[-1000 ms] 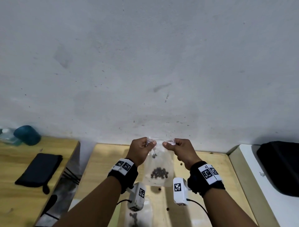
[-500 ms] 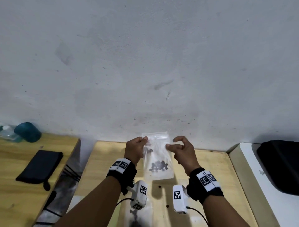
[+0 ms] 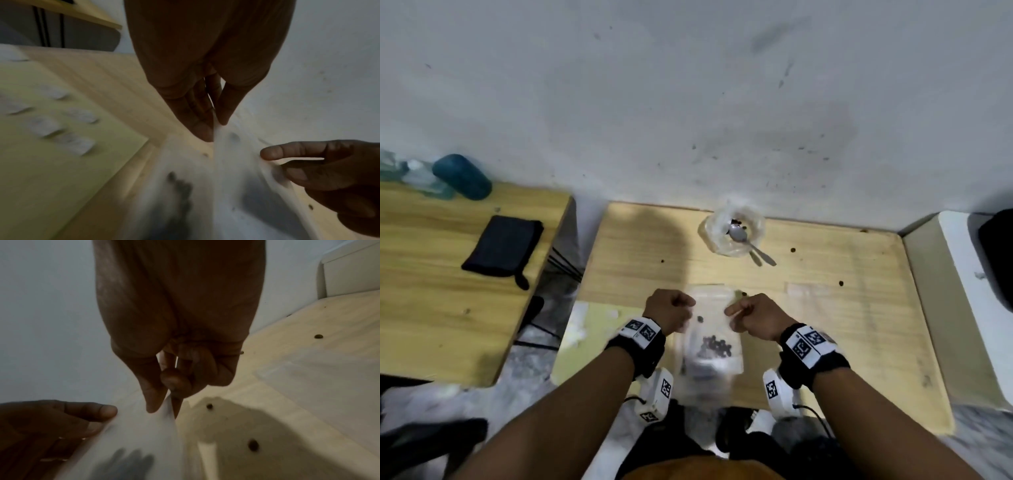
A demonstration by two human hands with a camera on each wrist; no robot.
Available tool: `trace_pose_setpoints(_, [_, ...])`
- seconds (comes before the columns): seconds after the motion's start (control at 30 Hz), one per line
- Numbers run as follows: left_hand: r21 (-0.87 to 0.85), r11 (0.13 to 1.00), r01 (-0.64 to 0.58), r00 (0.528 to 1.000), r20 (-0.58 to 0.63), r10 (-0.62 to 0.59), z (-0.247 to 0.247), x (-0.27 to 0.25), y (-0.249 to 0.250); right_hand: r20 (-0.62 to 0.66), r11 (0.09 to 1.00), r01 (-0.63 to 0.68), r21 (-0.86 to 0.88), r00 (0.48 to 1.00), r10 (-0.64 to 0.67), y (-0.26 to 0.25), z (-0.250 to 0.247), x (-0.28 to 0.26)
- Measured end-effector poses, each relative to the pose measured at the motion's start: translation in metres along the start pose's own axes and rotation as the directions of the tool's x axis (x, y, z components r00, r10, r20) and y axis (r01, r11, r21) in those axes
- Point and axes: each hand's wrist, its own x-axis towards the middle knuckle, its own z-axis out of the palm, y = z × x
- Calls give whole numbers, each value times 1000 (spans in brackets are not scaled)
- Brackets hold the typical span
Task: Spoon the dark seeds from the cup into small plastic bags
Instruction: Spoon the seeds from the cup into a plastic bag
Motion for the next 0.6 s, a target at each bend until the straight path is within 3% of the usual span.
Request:
trace_pose_setpoints(0.13, [59, 997, 48, 999, 4, -48, -4, -6, -32, 119, 996, -15, -92, 993, 26, 9, 28, -1])
trace_pose_setpoints(0.33, [243, 969, -37, 999, 1, 38, -6, -2, -37, 96, 981, -9, -192, 995, 28, 15, 36, 1])
trace_pose_setpoints(0.4, [351, 932, -88, 989, -78, 122, -6, 1, -33, 52, 981, -9, -194, 998, 20, 17, 28, 0])
trace_pose_setpoints(0.5, [362, 920, -148, 959, -173, 223, 4, 3, -15, -98, 994, -35, -103, 995, 25, 30, 5, -3])
trace_pose_setpoints(0.6, [298, 929, -218, 952, -147, 270, 30, 8, 8, -274, 996, -88, -29, 959, 77, 50, -24, -9])
